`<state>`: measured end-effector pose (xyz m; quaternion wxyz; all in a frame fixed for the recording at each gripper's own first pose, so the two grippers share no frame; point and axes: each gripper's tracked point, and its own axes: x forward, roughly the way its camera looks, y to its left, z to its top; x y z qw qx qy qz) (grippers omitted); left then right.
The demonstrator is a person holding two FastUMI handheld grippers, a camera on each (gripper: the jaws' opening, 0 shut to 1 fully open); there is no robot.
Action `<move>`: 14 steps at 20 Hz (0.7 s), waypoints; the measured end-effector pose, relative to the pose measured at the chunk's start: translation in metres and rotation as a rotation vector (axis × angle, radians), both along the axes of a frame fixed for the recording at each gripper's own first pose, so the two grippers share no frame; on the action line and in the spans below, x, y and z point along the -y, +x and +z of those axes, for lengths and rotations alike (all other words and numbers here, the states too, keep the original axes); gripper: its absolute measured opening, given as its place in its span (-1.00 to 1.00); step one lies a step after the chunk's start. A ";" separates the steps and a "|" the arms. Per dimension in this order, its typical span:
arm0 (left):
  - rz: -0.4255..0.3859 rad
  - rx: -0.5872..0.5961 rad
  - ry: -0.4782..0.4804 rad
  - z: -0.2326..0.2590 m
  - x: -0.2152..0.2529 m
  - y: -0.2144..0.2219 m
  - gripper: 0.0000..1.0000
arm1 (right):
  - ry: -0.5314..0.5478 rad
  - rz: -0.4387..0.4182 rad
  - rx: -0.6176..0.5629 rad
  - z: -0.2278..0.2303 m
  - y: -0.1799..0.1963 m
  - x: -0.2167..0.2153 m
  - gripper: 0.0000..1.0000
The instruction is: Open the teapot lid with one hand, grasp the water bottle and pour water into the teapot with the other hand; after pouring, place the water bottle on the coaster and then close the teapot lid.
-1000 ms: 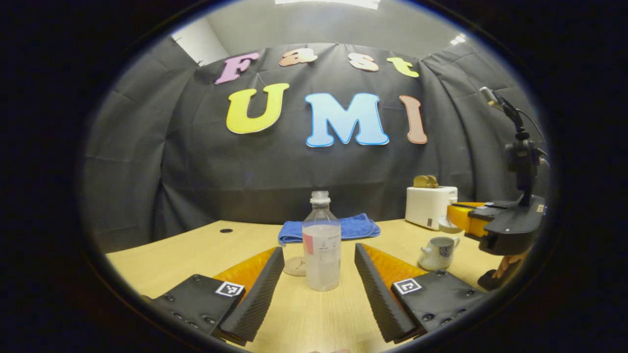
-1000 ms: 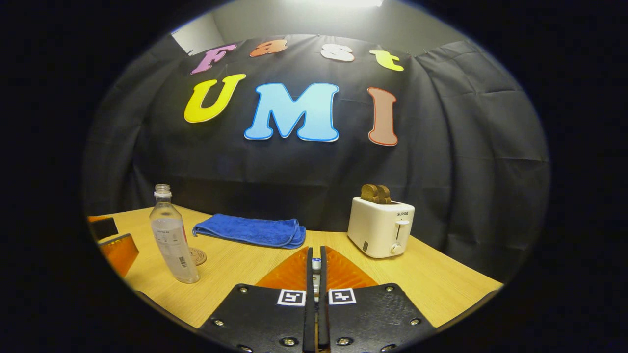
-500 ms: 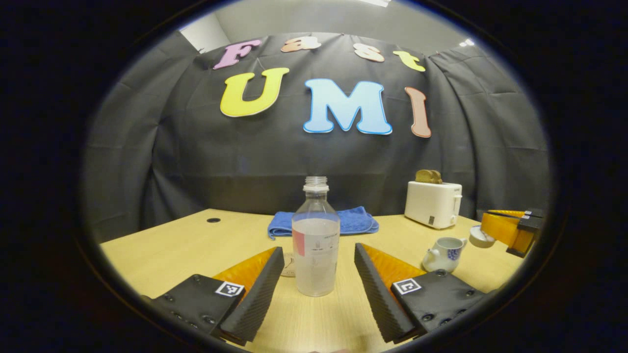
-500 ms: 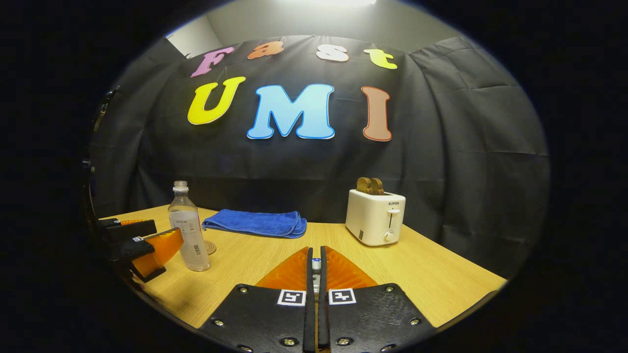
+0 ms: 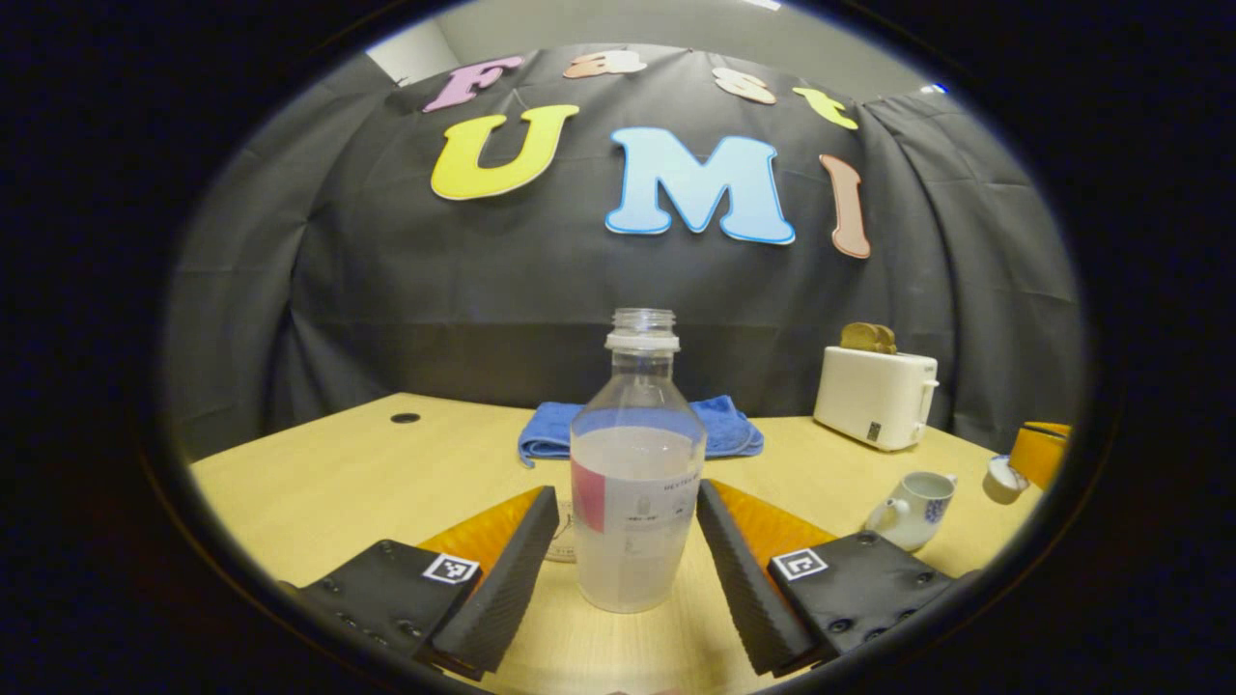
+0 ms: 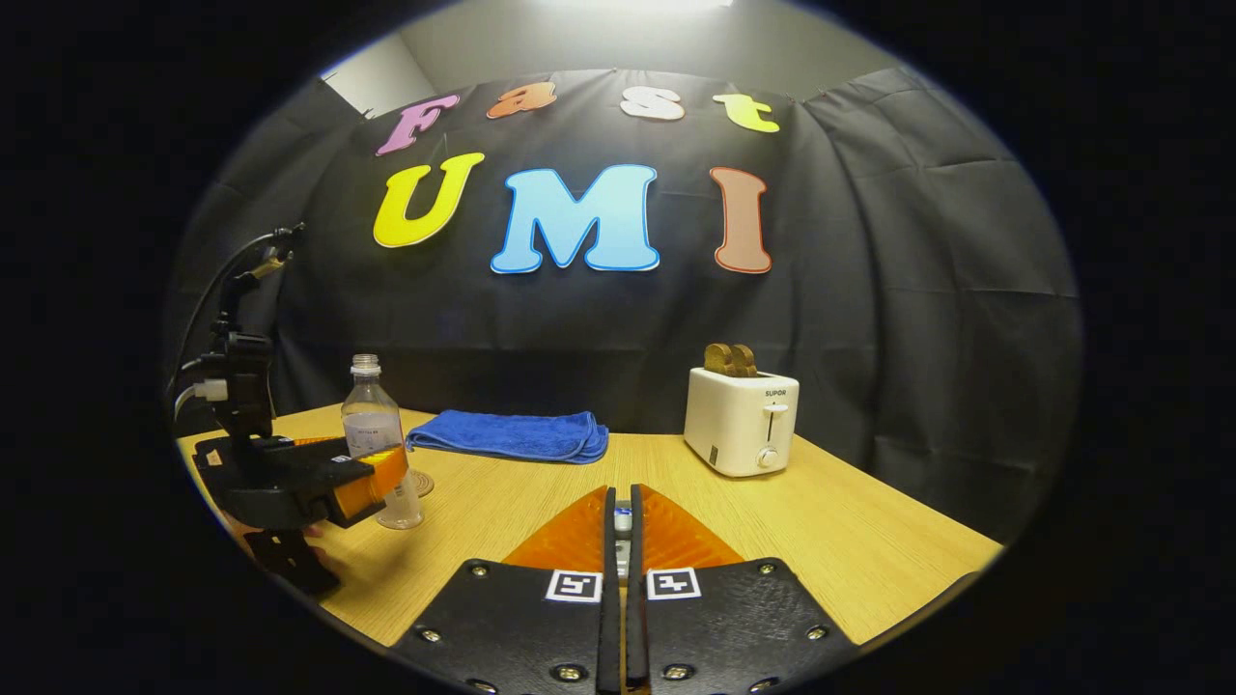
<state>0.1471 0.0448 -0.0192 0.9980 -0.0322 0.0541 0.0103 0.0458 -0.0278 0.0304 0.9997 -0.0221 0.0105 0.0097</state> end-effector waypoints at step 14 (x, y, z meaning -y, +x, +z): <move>0.004 -0.016 0.007 -0.002 -0.003 0.017 0.75 | 0.039 0.036 -0.030 -0.016 -0.025 -0.004 -0.95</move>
